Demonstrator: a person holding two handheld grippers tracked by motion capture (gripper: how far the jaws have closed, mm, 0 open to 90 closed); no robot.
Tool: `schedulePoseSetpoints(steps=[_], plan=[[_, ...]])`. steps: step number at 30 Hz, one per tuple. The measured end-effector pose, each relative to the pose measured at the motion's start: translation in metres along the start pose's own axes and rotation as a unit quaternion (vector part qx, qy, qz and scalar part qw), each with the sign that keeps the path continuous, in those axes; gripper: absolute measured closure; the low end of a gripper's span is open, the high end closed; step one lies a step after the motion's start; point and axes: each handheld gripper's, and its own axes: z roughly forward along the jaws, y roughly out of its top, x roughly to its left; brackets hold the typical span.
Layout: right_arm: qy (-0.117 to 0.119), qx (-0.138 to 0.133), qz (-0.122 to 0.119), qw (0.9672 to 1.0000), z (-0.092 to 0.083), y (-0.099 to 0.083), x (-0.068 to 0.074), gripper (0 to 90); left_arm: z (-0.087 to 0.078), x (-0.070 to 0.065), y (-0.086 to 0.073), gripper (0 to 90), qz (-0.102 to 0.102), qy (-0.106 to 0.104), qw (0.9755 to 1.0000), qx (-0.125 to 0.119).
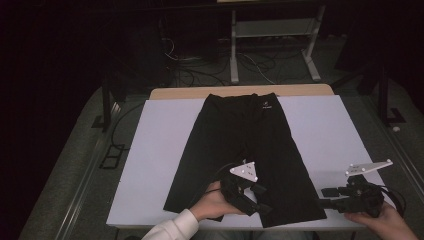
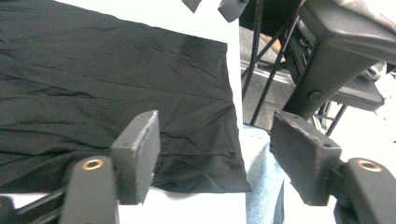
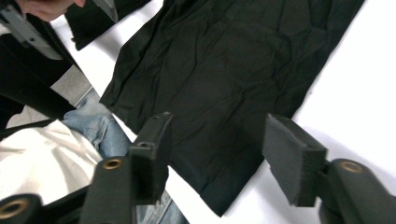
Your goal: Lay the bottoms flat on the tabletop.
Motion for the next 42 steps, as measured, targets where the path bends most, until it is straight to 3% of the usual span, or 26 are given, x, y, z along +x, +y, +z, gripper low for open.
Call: schedulePoseSetpoints(steps=[6, 11, 13, 16, 23, 31, 42], plan=[[-0.009, -0.014, -0.001, 0.9999, -0.001, 0.003, 0.0, 23.4, -0.009, 0.003, -0.001, 20.0, -0.007, 0.016, 0.9998, -0.009], [-0.012, -0.029, -0.001, 0.9995, -0.001, 0.009, 0.0, 0.0, -0.017, 0.006, -0.002, 6.2, -0.017, 0.03, 0.9992, -0.02], [-0.017, -0.04, -0.002, 0.9991, -0.001, 0.011, 0.001, 0.0, -0.021, 0.007, -0.003, 0.0, -0.019, 0.042, 0.9986, -0.025], [-0.021, -0.056, 0.001, 0.9982, -0.001, 0.018, 0.003, 0.0, -0.03, 0.01, -0.007, 0.0, -0.024, 0.059, 0.9973, -0.037], [-0.014, -0.081, -0.021, 0.9964, 0.006, 0.03, 0.011, 0.0, -0.052, 0.011, -0.017, 0.0, -0.03, 0.087, 0.994, -0.059], [-0.003, -0.09, -0.035, 0.9953, 0.023, 0.044, 0.015, 0.0, -0.079, 0.021, -0.034, 0.0, -0.051, 0.132, 0.9871, -0.075], [-0.005, -0.1, -0.054, 0.9935, 0.041, 0.055, 0.015, 0.0, -0.111, 0.032, -0.062, 0.0, -0.079, 0.181, 0.9752, -0.099]])
